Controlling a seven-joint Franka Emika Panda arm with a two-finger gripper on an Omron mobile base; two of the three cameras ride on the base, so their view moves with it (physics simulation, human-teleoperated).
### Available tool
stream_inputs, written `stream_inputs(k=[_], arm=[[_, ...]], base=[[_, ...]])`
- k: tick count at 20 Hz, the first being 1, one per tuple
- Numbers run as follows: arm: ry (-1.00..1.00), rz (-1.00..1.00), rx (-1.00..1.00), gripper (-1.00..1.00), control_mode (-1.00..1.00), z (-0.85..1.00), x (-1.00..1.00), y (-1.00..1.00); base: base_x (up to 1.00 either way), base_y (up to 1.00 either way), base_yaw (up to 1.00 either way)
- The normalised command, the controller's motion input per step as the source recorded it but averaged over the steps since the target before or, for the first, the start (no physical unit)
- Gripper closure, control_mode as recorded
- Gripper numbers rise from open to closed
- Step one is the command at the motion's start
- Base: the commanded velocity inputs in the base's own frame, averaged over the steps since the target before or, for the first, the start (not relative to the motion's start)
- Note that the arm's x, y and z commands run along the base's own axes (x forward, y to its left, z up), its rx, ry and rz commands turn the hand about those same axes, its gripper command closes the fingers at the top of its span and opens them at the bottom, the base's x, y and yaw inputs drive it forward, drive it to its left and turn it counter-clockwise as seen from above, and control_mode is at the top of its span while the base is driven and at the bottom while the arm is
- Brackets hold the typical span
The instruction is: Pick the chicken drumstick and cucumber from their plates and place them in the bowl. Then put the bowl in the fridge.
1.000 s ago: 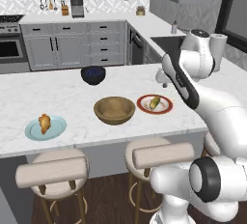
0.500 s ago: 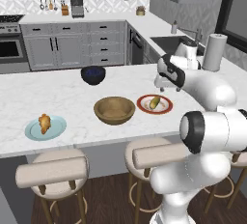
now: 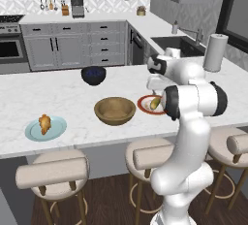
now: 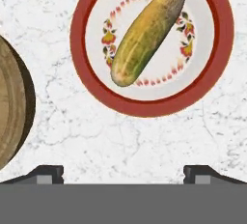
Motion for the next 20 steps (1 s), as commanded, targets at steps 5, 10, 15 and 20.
stream_inputs(k=[5, 10, 15, 20], arm=[[0.02, -0.05, 0.0, -1.0, -1.0, -0.64, 0.55, 0.0], [0.0, -0.01, 0.0, -1.0, -1.0, -0.71, 0.49, 0.0], [0.0, 0.0, 0.0, -1.0, -1.0, -0.69, 0.44, 0.0], [0.0, 0.0, 0.0, 1.0, -1.0, -0.61, 0.33, 0.0]], base=[[0.0, 0.0, 0.0], [0.0, 0.0, 0.0], [0.0, 0.0, 0.0], [0.0, 0.0, 0.0]])
